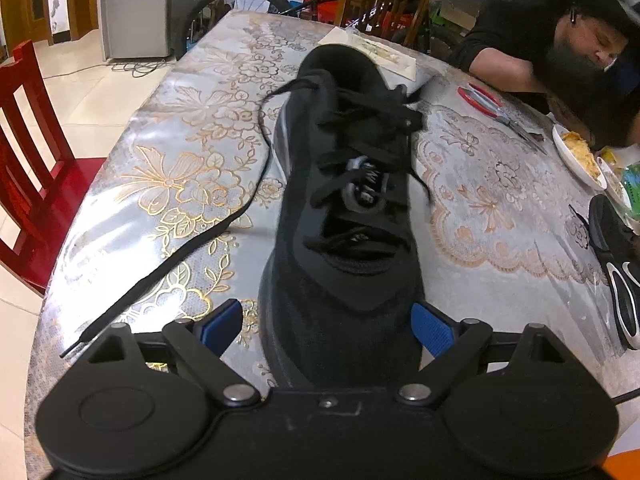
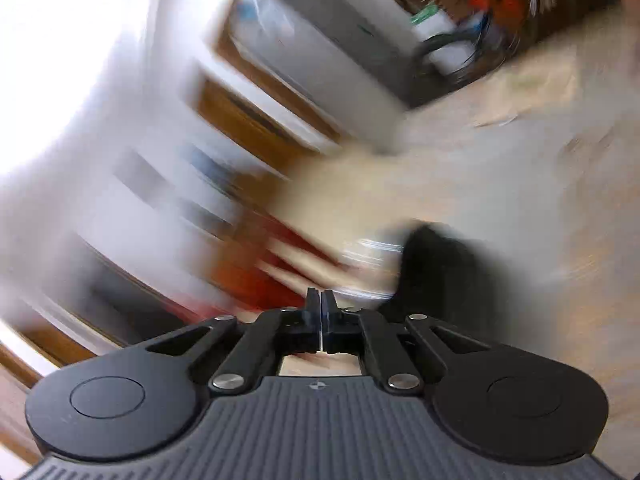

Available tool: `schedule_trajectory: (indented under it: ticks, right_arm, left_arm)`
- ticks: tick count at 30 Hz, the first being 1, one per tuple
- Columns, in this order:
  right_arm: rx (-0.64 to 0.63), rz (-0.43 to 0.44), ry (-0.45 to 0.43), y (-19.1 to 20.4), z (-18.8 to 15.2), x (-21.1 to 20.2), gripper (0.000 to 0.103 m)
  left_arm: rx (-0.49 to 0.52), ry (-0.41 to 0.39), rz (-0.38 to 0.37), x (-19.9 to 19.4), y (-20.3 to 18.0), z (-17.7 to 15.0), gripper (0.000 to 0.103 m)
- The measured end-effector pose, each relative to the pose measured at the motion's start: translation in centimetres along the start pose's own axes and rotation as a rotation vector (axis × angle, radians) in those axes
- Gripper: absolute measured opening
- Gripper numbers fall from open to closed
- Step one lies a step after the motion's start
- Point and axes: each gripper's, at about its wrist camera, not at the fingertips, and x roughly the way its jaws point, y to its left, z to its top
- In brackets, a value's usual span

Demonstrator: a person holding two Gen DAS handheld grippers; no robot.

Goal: Lace up shoes with both hands

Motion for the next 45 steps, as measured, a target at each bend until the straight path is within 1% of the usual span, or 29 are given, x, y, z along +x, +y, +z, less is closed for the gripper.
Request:
schedule_trajectory:
  ticks: [1,2,3,4,5,6,7,9,11,12,13,14,15,18,20,21,22,23,24,26,29,31,32,34,36,37,39,41,45]
  right_arm:
    - [0.069,0.032,-0.052,-0.5,0.7,-0.8,0.009]
    - [0.110,0.049,-0.096,-0.8,1.5,-1.5,0.014]
    - [0.026,-0.004,-0.096,-0.3,2.0,-1.7,0.018]
    - [-0.080,-0.086,-0.065,0.4,2.1,-1.5,0.029]
    - [-0.165,-0.175,-0.016,0.9,1.7,-0.9,0.037]
    - [-0.245,-0.258,0.032,1.4,1.2,-0.3,0.041]
    - [-0.301,-0.311,0.076,1.5,0.5,0.4,0.042]
    - [-0.361,-0.392,0.123,1.3,-1.0,1.8,0.042]
    - [-0.349,-0.381,0.130,0.9,-1.4,2.3,0.041]
    - [-0.343,-0.376,0.133,0.7,-1.7,2.6,0.038]
    - [-0.337,-0.371,0.137,0.5,-1.9,2.8,0.015]
    - [-0.331,-0.365,0.140,0.3,-2.1,3.1,0.012]
    - [-0.306,-0.341,0.138,0.0,-2.1,3.2,0.004]
    - [0.011,-0.030,0.056,-1.6,0.3,0.6,0.004]
    - [0.167,0.127,0.001,-2.7,1.8,-0.8,0.008]
    - [0.184,0.134,-0.022,-2.8,2.4,-1.4,0.013]
    - [0.157,0.105,-0.043,-2.7,2.8,-2.0,0.030]
    - [0.101,0.048,-0.052,-2.3,2.9,-2.5,0.044]
    - [0.046,-0.016,-0.047,-2.0,2.6,-2.6,0.046]
    - [-0.062,-0.140,-0.036,-1.5,2.0,-2.9,0.047]
    - [-0.194,-0.266,0.002,-1.0,0.2,-2.2,0.047]
    - [-0.340,-0.380,0.010,-0.6,-1.2,-1.0,0.049]
    - [-0.382,-0.420,0.025,-0.9,-1.7,-0.3,0.049]
    - [-0.366,-0.453,0.069,-2.3,-2.1,1.1,0.049]
    - [-0.278,-0.423,0.061,-3.5,-1.6,1.3,0.049]
    - [-0.229,-0.414,0.042,-3.8,-1.3,1.2,0.049]
    - [-0.147,-0.398,0.019,-4.1,-0.7,0.9,0.051]
    - [-0.089,-0.388,0.024,-4.3,-0.5,0.8,0.055]
    - [0.029,-0.414,-0.011,-5.1,-0.7,1.6,0.055]
  left_arm:
    - [0.000,0.001,-0.001,0.0,0.0,0.0,0.090]
    - [0.001,0.001,-0.001,0.1,0.0,0.0,0.090]
    - [0.004,0.003,-0.002,0.1,-0.1,0.0,0.090]
    - [0.006,0.004,-0.003,0.1,-0.2,0.0,0.090]
    - [0.011,0.005,-0.003,0.2,-0.3,0.0,0.090]
    - [0.016,0.005,-0.002,0.2,-0.3,0.0,0.090]
    - [0.017,0.006,-0.003,0.3,-0.4,0.0,0.090]
    - [0.016,0.007,-0.005,0.3,-0.4,0.0,0.090]
    - [0.018,0.008,-0.002,0.3,-0.4,0.0,0.090]
    - [0.021,0.006,0.001,0.2,-0.4,0.0,0.090]
    - [0.021,0.004,0.004,0.0,-0.4,0.0,0.090]
    - [0.022,0.002,0.007,-0.1,-0.4,-0.1,0.090]
    - [0.019,0.000,0.008,-0.2,-0.3,-0.1,0.090]
    - [-0.006,-0.003,0.003,-0.3,0.2,-0.2,0.090]
    - [-0.018,-0.005,-0.001,-0.3,0.4,-0.2,0.090]
    - [-0.021,-0.005,-0.004,-0.3,0.4,-0.2,0.090]
    - [-0.021,-0.007,-0.004,-0.3,0.4,-0.2,0.090]
    - [-0.018,-0.010,-0.003,-0.3,0.3,-0.1,0.090]
    - [-0.015,-0.015,-0.002,-0.4,0.3,-0.1,0.090]
    - [-0.012,-0.022,-0.003,-0.5,0.2,0.0,0.090]
    - [-0.011,-0.029,0.004,-0.7,0.3,0.1,0.090]
    - [-0.018,-0.047,0.015,-1.0,0.6,0.2,0.090]
    - [-0.022,-0.060,0.021,-1.2,0.7,0.3,0.090]
    - [-0.015,-0.091,0.044,-1.8,1.2,0.8,0.090]
    - [0.021,-0.131,0.086,-2.4,1.8,1.4,0.090]
    - [0.048,-0.149,0.104,-2.8,2.2,1.9,0.089]
    - [0.081,-0.182,0.123,-3.3,3.2,3.0,0.087]
    - [0.102,-0.207,0.121,-3.2,4.1,4.4,0.084]
    - [0.183,-0.197,0.071,-1.5,4.6,7.2,0.082]
